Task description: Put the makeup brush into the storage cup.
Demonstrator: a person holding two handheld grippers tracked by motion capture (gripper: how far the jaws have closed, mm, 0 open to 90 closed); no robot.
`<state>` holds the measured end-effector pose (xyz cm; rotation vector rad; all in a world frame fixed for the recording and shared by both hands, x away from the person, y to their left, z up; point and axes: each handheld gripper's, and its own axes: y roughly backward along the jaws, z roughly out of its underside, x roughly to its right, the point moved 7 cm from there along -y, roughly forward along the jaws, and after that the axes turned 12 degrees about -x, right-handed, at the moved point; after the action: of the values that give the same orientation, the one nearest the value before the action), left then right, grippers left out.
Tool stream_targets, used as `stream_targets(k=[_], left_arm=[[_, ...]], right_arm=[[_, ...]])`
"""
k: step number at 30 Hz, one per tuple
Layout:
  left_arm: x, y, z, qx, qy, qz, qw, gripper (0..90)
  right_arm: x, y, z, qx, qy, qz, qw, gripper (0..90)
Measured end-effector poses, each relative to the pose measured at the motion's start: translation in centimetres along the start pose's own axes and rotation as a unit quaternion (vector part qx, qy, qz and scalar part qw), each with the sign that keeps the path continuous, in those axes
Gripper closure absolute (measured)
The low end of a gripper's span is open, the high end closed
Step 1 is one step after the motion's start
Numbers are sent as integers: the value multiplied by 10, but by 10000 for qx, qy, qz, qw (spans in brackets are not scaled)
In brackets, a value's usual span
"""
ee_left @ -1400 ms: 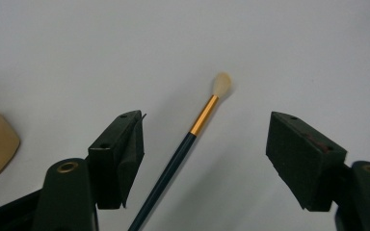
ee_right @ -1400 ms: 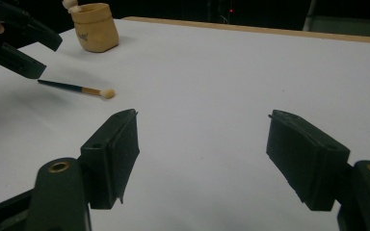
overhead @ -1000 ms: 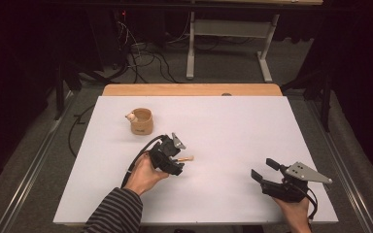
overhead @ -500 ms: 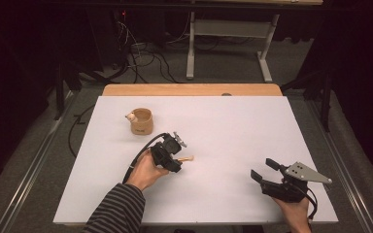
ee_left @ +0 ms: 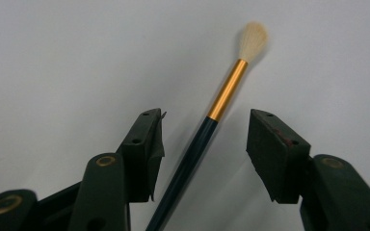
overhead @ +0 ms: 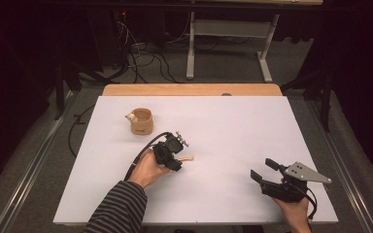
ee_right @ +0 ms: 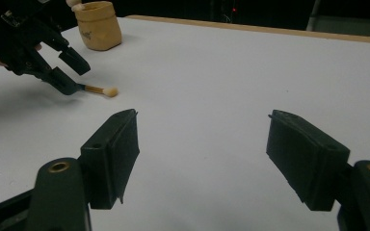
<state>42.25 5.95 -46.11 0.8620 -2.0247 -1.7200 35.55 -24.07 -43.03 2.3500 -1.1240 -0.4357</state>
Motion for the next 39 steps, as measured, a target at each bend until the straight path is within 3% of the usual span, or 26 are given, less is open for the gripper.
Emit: stream_targets(k=[7, 26, 39], left_arm=[[-1, -5, 1, -123, 25, 87, 9999, 523], [-4, -7, -3, -391, 185, 598, 9973, 698], [-8, -7, -2, -452, 181, 613, 9969, 824]], right_arm=[[0, 0, 0, -6, -2, -7, 10000, 289], [-1, 0, 0, -14, 35, -23, 10000, 291], [-2, 0, 0, -30, 61, -26, 10000, 293]])
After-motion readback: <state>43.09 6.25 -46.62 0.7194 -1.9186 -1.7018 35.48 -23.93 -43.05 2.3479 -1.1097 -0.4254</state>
